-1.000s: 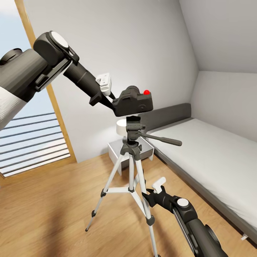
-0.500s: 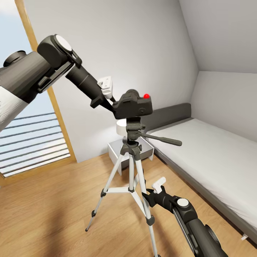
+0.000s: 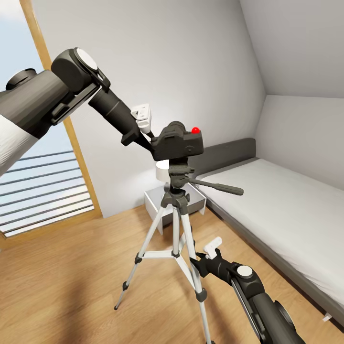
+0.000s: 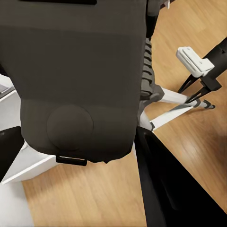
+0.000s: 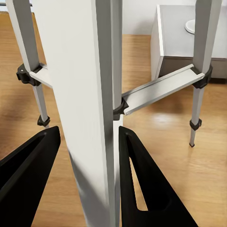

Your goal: Attach the digital camera to the camera tripod in the bedroom.

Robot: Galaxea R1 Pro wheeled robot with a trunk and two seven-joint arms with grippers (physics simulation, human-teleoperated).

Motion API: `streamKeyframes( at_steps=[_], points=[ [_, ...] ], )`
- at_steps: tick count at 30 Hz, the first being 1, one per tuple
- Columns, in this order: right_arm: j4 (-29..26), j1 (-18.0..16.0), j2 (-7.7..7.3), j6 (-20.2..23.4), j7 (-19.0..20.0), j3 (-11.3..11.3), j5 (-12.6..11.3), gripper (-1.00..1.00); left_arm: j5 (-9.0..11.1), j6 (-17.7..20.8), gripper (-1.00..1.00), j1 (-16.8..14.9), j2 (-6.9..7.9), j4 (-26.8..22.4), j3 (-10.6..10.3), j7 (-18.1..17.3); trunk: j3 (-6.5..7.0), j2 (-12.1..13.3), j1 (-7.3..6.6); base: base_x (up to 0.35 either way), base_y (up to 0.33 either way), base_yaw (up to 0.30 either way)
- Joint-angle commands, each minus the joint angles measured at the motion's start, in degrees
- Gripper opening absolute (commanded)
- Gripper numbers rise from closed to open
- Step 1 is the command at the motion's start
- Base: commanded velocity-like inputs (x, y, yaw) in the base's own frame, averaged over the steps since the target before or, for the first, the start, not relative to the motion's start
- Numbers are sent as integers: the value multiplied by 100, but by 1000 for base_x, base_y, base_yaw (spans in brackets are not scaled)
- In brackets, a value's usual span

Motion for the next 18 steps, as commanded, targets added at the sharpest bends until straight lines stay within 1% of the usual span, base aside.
streamKeyframes(
  at_steps=[1, 12, 13, 18],
  points=[
    [40, -3, -2, -14, 25, 3, 176, -100, 33, 32, -100, -13, 6, -1, -24, 2, -9, -5, 2, 0, 0, 0],
    [40, -2, -2, -16, 25, 5, 176, -100, 26, 33, -100, -14, -1, 1, -21, 6, -9, -5, 2, 0, 0, 0],
    [40, -2, -2, -15, 25, 5, 176, -100, 26, 33, 100, -14, -1, 1, -20, 7, -9, -5, 2, 0, 0, 0],
    [40, -2, -2, -14, 28, 6, 176, -100, 16, 13, 100, -15, -3, -8, -18, 22, -9, -5, 2, 0, 0, 0]
  ],
)
